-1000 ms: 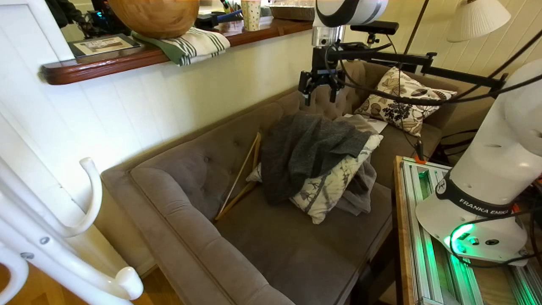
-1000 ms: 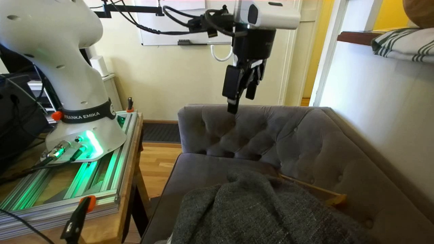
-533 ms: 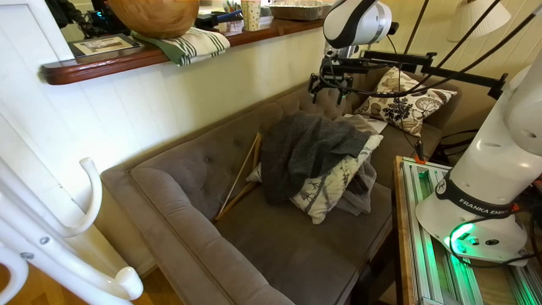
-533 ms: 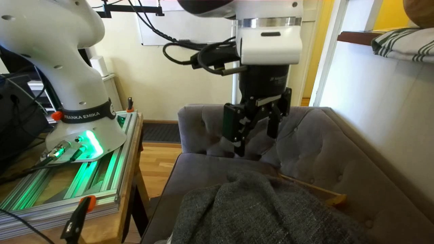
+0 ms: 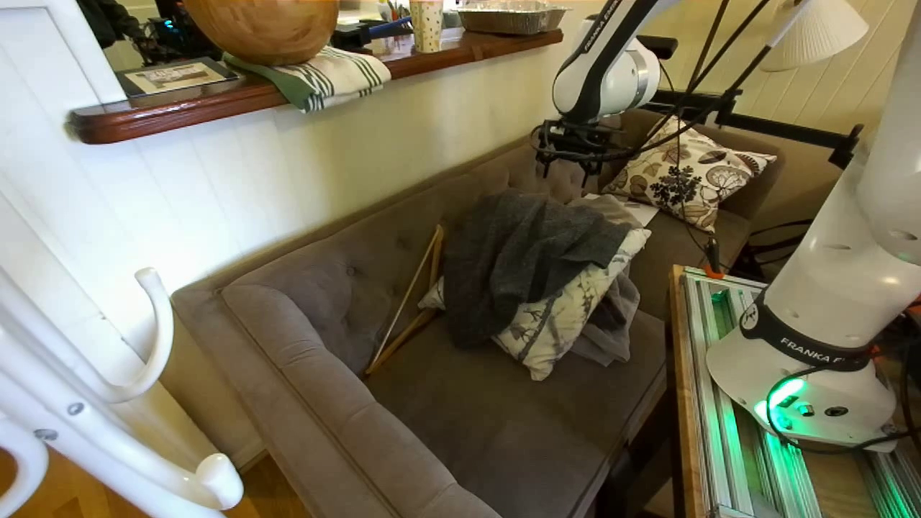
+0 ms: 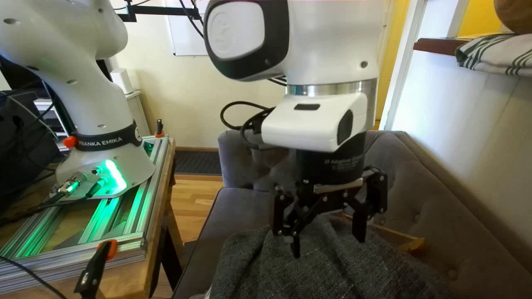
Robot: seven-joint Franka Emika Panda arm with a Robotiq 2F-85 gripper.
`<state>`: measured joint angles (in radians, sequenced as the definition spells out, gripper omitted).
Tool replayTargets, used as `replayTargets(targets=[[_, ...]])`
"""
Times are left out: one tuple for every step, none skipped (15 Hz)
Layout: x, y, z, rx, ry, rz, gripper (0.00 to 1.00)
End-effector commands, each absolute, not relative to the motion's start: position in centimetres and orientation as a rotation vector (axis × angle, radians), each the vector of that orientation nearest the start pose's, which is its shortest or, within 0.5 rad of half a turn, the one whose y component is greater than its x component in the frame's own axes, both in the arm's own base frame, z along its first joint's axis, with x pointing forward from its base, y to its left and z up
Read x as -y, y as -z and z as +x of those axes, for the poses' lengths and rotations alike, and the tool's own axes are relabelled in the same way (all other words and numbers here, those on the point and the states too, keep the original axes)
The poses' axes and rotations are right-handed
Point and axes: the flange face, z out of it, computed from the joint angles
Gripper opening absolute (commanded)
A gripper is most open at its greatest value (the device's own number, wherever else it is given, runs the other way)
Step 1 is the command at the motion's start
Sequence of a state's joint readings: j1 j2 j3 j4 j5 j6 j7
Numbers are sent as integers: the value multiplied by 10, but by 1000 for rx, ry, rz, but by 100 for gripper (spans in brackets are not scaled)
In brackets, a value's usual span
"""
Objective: Put the left pillow upright
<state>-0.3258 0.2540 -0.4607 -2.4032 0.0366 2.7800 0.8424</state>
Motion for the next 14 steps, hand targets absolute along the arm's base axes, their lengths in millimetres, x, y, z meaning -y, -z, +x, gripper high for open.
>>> replayTargets(targets=[[394, -213, 351, -2595, 317, -2030, 100], [401, -208, 343, -2663, 307, -1974, 100], [388, -217, 344, -2548, 275, -2049, 100], [394, -212, 339, -2596, 272, -2016, 100], [398, -209, 337, -2622, 272, -2001, 100], [400, -208, 337, -2634, 273, -1992, 100], [401, -208, 338, -2640, 275, -1987, 100], [400, -208, 339, -2641, 278, -1985, 100], [400, -208, 340, -2641, 280, -1984, 100], [404, -202, 346, -2672, 294, -1982, 100], [413, -197, 351, -2718, 309, -1932, 100], [422, -193, 353, -2736, 293, -1892, 100], [430, -190, 356, -2754, 276, -1860, 75], [439, -185, 358, -2775, 278, -1833, 74]])
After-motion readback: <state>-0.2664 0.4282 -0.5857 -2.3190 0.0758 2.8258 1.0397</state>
